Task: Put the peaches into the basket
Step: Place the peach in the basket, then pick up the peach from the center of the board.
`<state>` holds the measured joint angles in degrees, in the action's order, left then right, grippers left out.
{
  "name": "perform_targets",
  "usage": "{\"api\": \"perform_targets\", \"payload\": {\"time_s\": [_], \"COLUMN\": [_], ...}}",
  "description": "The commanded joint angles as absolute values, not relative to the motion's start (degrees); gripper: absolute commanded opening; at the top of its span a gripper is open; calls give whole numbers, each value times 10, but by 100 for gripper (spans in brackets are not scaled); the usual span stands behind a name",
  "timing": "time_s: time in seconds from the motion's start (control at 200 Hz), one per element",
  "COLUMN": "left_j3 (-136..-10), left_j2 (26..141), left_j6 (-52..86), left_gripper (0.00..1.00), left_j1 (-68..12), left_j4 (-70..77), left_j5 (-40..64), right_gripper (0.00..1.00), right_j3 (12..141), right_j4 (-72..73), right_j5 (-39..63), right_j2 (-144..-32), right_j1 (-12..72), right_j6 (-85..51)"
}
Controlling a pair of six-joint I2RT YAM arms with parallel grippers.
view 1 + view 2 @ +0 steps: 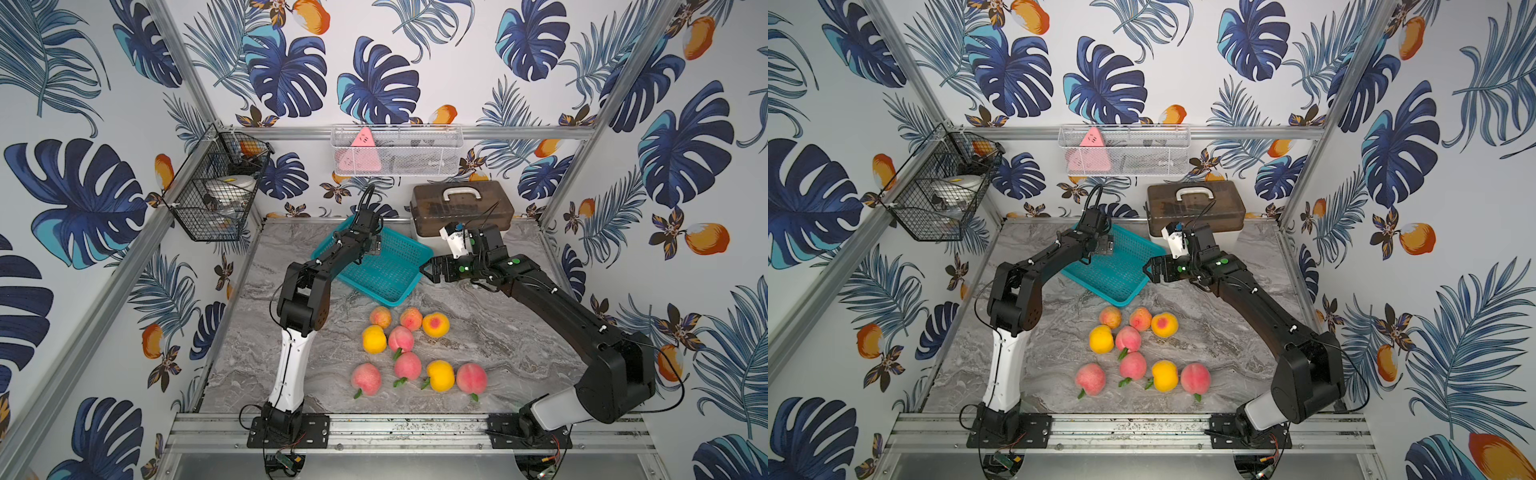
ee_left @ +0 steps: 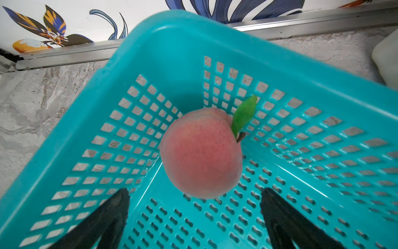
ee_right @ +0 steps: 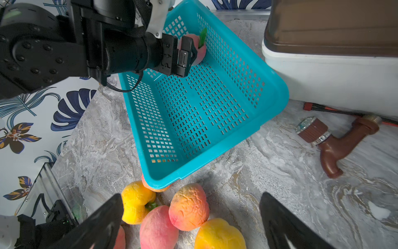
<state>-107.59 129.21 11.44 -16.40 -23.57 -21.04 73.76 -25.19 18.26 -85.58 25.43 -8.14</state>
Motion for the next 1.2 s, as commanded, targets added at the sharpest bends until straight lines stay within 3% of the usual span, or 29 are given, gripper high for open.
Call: {"api": "perform_targets", "payload": {"time_s": [0.0, 0.556, 1.196], "left_j3": [-1066, -925, -773], "left_j2": [1266, 1061, 886], "left_j6": [113, 156, 198], "left_gripper": [99, 99, 99], "left_j1": [-163, -185, -263], "left_j4": [-238, -314, -392], "left_j5": [-201, -152, 19], "right_gripper": [100, 100, 100], "right_j3": [733, 645, 544], "right_j4": [-277, -325, -278], "right_j5": [161, 108, 103], "right_j2": [-841, -764, -779], "right_j1": [256, 256, 284], "right_j6": [-85, -117, -162]}}
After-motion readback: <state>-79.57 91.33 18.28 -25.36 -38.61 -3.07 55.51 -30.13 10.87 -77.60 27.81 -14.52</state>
